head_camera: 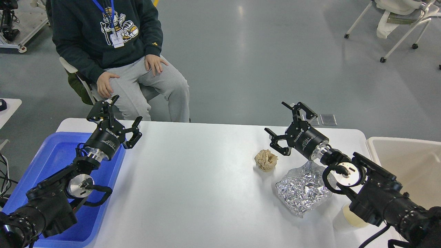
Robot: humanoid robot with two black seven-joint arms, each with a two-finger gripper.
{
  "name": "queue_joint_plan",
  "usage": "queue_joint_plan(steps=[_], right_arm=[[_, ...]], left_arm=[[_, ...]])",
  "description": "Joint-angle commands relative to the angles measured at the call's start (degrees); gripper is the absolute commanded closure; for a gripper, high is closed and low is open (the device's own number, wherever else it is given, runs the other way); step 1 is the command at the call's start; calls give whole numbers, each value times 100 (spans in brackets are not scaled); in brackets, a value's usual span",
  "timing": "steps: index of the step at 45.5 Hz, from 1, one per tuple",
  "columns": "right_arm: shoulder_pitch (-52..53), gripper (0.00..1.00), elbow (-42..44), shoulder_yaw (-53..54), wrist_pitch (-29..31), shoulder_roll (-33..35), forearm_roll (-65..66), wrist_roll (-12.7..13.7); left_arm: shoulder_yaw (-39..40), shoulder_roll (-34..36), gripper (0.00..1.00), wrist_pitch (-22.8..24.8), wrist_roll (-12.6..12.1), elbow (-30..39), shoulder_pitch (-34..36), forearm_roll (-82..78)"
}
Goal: Tidy desktop
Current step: 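Move the right gripper away from the foil wrapper toward the paper cup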
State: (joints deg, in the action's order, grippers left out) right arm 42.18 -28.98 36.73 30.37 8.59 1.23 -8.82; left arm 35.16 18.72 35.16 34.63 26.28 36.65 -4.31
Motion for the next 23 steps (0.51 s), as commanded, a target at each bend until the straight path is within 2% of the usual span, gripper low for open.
queue_joint_plan(steps=[1, 23], right_arm=[[-17, 0, -2, 1, 4, 20, -8, 3], [-78, 0, 7, -35, -4, 64, 0, 3]], left_arm=[[0, 0, 0, 0, 0, 0, 0, 0], [0, 0, 0, 0, 0, 0, 0, 0]])
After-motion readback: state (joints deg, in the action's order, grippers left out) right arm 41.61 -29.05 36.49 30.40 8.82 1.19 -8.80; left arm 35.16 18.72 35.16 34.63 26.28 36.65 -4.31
